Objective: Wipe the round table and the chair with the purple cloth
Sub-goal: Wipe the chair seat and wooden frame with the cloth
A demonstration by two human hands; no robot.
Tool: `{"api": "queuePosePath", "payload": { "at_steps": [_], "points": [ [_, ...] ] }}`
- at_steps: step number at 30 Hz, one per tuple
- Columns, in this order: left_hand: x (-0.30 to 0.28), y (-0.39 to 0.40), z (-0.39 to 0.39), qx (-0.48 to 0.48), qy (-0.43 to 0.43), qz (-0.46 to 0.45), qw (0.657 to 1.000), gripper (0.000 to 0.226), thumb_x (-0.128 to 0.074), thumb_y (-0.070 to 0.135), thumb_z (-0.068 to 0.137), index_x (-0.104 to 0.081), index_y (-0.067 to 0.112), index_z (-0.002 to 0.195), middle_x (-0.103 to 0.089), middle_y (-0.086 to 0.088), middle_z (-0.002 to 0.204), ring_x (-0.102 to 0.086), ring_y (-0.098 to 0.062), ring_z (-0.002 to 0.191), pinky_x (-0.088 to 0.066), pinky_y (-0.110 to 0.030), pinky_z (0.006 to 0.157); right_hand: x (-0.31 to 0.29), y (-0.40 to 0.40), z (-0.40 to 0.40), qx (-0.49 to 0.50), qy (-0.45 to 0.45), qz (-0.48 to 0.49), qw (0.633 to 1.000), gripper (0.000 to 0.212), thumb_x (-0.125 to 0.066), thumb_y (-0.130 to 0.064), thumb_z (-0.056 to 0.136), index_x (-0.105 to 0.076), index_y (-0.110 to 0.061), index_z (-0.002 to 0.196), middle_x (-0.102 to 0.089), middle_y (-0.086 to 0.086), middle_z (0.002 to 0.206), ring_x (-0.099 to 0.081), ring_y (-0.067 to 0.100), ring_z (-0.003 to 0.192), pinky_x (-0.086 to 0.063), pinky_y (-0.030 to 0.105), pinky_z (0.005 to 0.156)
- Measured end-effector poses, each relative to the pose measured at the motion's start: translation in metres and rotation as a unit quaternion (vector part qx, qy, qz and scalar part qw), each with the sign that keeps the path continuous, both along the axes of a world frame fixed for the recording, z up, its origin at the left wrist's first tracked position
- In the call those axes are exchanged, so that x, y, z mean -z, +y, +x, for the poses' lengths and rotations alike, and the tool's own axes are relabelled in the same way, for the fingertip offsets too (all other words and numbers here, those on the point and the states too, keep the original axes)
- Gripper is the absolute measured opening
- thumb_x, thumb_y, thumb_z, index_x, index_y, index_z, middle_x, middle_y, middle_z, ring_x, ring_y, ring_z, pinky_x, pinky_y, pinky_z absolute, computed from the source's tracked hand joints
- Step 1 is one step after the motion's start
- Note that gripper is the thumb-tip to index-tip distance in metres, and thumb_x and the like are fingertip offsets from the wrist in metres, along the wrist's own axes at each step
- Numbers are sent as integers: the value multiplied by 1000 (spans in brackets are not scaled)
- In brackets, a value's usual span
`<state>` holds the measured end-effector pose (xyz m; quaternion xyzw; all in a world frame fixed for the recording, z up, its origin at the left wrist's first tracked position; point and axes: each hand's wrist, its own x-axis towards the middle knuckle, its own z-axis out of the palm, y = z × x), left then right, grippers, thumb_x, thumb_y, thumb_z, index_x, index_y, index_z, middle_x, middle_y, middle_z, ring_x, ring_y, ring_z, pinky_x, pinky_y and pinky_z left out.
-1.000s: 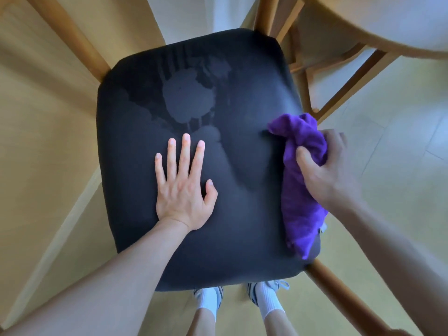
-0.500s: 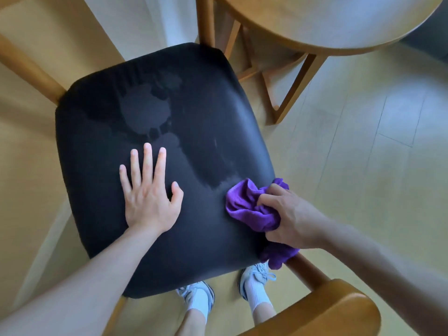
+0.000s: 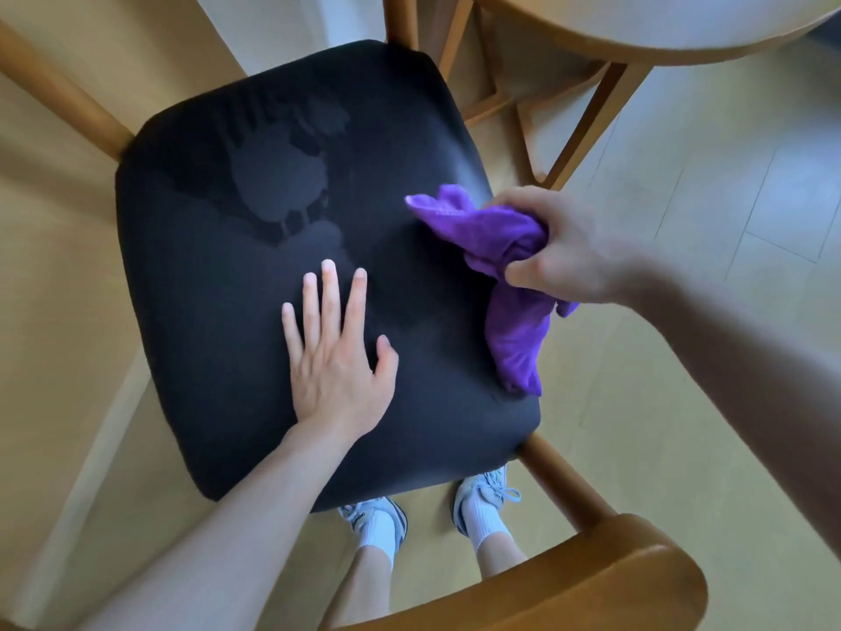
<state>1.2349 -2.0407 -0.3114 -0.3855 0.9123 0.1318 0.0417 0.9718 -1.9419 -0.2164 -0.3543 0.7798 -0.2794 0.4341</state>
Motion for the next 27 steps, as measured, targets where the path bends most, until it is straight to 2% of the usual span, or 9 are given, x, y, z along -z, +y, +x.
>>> {"api": "queuePosePath", "payload": {
  "at_steps": [1,4,7,10,14,17,19,23,27],
  "points": [
    [3,6,0,-16,-6,-1,1000,78,-33,42,92,-12,22,165,-1,-7,174,1,-28,160,-6,-56,128,7,-9,7,-41,45,-3,998,41,-64,-35,61,-64,-36,102,-59,-16,95,-59,5,85,-49,14,66],
    [10,12,2,-36,-30,-30,998,78,-34,41,93,-12,22,165,-2,-7,174,0,-28,160,-7,-58,127,38,-13,45,-192,213,46,957,49,-67,-30,75,-58,-28,123,-50,-2,120,-50,23,104,-46,37,85],
    [14,11,2,-34,-32,-40,998,80,-35,40,91,-11,23,165,-2,-6,174,-1,-27,160,-8,-57,127,55,15,73,-289,332,35,897,43,-64,-32,79,-56,-33,121,-48,-7,119,-47,24,98,-38,37,75],
    [14,12,1,-36,-31,-45,998,82,-36,39,89,-9,24,165,-2,-6,174,-1,-28,160,-7,-57,127,58,57,67,-385,291,-21,875,43,-69,-28,72,-60,-34,114,-54,-9,112,-46,23,90,-40,38,70],
    [17,11,1,-39,-34,-54,997,84,-40,36,87,-10,23,165,-3,-8,173,-2,-30,160,-6,-58,127,61,101,45,-497,216,-9,840,58,-76,-26,71,-57,-38,124,-54,-7,125,-51,25,97,-48,41,75],
    [17,12,0,-40,-33,-54,997,86,-42,36,86,-11,23,165,-4,-9,173,-3,-31,160,-6,-58,127,58,118,34,-558,184,35,808,42,-68,-31,77,-57,-41,117,-50,-11,116,-51,23,99,-46,38,80],
    [18,12,-1,-42,-33,-51,997,86,-42,36,86,-11,23,165,-4,-8,173,-2,-31,160,-5,-58,127,56,124,26,-534,147,65,830,32,-61,-27,78,-56,-40,107,-46,-17,108,-50,20,100,-44,36,82],
    [16,13,0,-43,-36,-53,997,84,-40,37,87,-10,24,165,-3,-6,174,-2,-29,160,-6,-57,127,38,103,5,-217,57,9,974,36,-56,-32,64,-58,-37,100,-52,-18,103,-59,15,87,-53,42,68],
    [14,14,-2,-43,-63,-48,996,81,-35,40,90,-7,25,165,1,-5,174,0,-28,160,-7,-57,127,26,38,-1,-77,92,-123,985,47,-54,-31,62,-56,-34,109,-50,-8,103,-53,-2,93,-41,10,76]
  ]
}}
